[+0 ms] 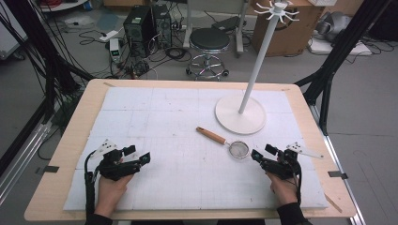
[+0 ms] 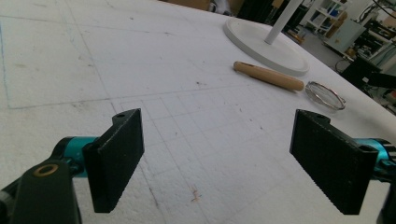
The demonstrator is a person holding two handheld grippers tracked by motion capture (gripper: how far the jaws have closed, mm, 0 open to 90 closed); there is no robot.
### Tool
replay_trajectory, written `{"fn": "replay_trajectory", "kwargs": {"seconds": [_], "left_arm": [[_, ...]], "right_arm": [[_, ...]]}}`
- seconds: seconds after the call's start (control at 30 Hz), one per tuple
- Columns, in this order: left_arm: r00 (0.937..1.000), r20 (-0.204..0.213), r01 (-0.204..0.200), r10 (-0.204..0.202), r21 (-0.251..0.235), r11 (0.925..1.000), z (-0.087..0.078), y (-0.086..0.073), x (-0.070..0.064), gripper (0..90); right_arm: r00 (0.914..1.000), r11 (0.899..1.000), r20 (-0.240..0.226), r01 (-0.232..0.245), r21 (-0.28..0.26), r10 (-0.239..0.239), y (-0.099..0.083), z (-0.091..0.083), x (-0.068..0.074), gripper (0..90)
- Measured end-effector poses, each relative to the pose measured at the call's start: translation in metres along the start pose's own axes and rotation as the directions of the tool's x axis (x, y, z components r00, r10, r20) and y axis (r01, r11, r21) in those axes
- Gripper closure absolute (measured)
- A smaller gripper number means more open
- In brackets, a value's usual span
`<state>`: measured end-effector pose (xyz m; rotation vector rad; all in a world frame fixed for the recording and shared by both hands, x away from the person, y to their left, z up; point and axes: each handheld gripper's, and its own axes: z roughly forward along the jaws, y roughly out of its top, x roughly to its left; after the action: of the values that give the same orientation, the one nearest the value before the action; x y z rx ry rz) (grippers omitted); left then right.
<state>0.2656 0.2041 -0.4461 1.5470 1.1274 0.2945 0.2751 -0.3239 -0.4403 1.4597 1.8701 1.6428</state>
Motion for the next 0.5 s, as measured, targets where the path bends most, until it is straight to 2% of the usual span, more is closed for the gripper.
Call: {"fn": "replay_trajectory", "kwargs": {"seconds": [0.5], "left_arm": [[1.0,-0.001,0.0,0.0,-0.001,1.0,-0.0003,-0.0004,-0.0006,18.2]], "right_arm": [[1.0,1.0,-0.009,0.0,-0.002,0.0,0.0005,0.0032,-0.0004,14.8]]}}
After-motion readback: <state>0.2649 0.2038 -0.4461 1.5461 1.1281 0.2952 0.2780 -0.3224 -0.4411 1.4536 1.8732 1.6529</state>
